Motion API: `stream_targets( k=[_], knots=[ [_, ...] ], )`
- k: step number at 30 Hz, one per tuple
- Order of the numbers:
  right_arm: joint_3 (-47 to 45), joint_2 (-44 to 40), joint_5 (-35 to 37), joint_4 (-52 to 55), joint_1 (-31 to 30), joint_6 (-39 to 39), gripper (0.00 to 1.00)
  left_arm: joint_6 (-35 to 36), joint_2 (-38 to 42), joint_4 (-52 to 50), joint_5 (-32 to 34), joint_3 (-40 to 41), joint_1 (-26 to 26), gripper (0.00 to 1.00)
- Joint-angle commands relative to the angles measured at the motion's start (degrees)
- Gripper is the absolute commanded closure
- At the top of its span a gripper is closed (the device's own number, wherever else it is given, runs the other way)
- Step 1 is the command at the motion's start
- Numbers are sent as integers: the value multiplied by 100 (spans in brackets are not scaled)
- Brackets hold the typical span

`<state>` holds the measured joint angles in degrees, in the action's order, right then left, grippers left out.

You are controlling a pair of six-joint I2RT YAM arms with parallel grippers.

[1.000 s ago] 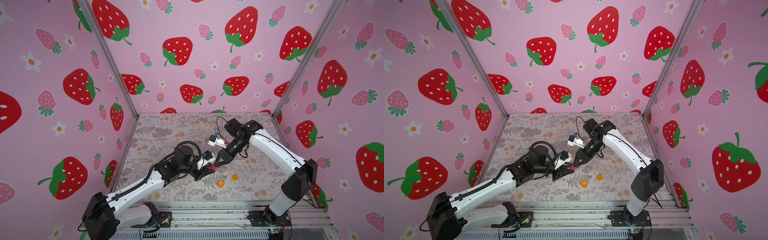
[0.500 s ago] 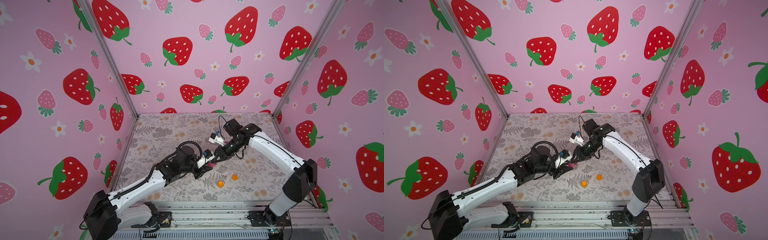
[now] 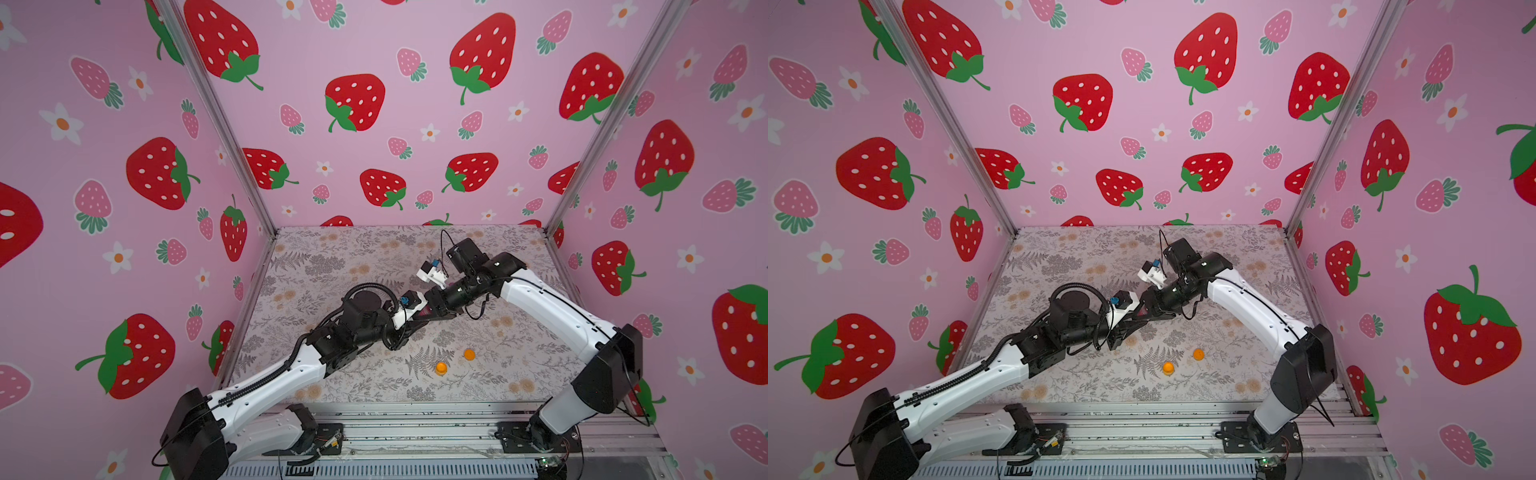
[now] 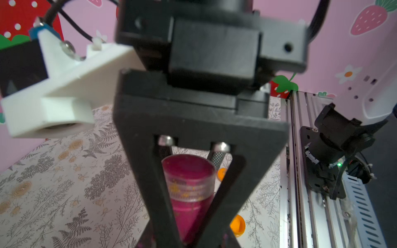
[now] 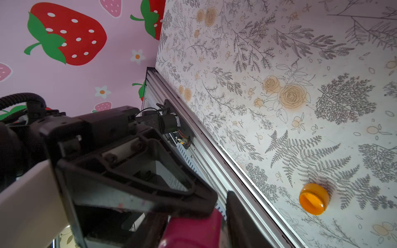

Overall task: Close the paint jar lid
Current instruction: Close the lid on the paint jar, then screw the lid onto the paint jar.

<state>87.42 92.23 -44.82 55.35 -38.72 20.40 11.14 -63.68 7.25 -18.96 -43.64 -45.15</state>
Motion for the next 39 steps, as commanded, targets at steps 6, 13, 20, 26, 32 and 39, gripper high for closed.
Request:
stream_targets(
  k=[6, 13, 20, 26, 32, 39],
  knots=[
    [513, -6, -236, 846, -80, -167, 41, -346, -160, 1478, -103, 165, -330, 76],
    [500, -335, -497, 633, 139, -40, 26, -679, -328, 1864, -148, 429, -390, 76],
    [297, -665, -807, 342, 475, 98, 17, -972, -402, 2186, -148, 632, -390, 76],
    [-274, -1057, -1210, -137, 813, 371, 4, -1263, -320, 2627, -91, 828, -390, 76],
    [-848, -1509, -1671, -1205, 1112, 987, 1, -1605, -338, 3115, -91, 874, -390, 76],
    [-1873, -2056, -2143, -2611, 1552, 1898, 1, -1977, -355, 3615, -263, 772, -399, 76]
  ],
)
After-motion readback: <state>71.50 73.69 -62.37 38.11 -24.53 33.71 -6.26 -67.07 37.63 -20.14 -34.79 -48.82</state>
